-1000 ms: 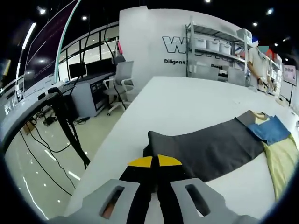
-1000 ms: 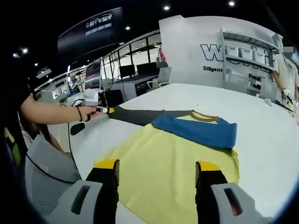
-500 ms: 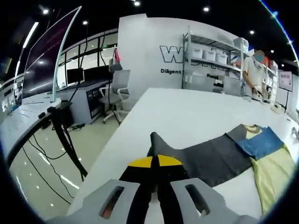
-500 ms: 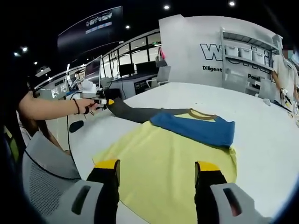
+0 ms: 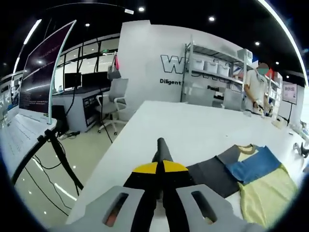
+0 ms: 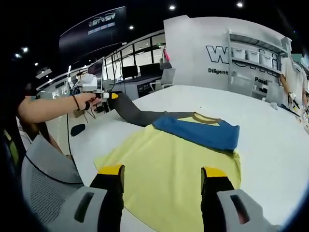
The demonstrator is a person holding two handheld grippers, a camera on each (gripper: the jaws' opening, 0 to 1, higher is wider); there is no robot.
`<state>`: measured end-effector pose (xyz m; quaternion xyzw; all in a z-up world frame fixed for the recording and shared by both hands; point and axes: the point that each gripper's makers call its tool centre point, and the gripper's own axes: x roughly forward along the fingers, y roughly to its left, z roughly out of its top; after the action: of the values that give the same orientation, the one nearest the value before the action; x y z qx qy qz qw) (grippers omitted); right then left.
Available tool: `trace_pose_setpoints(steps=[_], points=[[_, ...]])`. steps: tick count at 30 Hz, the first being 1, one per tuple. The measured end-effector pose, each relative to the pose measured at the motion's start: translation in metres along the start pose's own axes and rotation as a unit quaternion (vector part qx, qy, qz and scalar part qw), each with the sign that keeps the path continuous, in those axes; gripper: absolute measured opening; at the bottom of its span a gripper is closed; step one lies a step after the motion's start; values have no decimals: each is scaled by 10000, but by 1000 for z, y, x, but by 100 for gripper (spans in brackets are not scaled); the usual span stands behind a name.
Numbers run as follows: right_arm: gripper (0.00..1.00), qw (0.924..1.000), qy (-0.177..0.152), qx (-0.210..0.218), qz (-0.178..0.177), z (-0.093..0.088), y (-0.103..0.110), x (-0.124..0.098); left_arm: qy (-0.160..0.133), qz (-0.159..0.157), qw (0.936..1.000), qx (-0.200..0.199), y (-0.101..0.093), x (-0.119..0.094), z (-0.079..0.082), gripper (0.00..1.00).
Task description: Fold the garment on the visible template until the final outline fits inside the template.
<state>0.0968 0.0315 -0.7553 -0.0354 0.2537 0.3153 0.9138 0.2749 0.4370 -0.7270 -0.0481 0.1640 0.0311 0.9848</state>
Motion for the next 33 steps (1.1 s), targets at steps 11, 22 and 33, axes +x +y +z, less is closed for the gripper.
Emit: trace_pose_setpoints(steps=[11,22,33], points=[[61,9999,39,-19,-124,-4,-8,-8,-242,-294,9992,-138,-27,-4,37,0],[62,9998,73,-5,-184,-9,-11,-10,-472,-808,9955,166,-72,-9,71,0],[62,9996,75,17,-280,-9,-17,-15,-780,-1179,9899,135,-115,-15,99,0]])
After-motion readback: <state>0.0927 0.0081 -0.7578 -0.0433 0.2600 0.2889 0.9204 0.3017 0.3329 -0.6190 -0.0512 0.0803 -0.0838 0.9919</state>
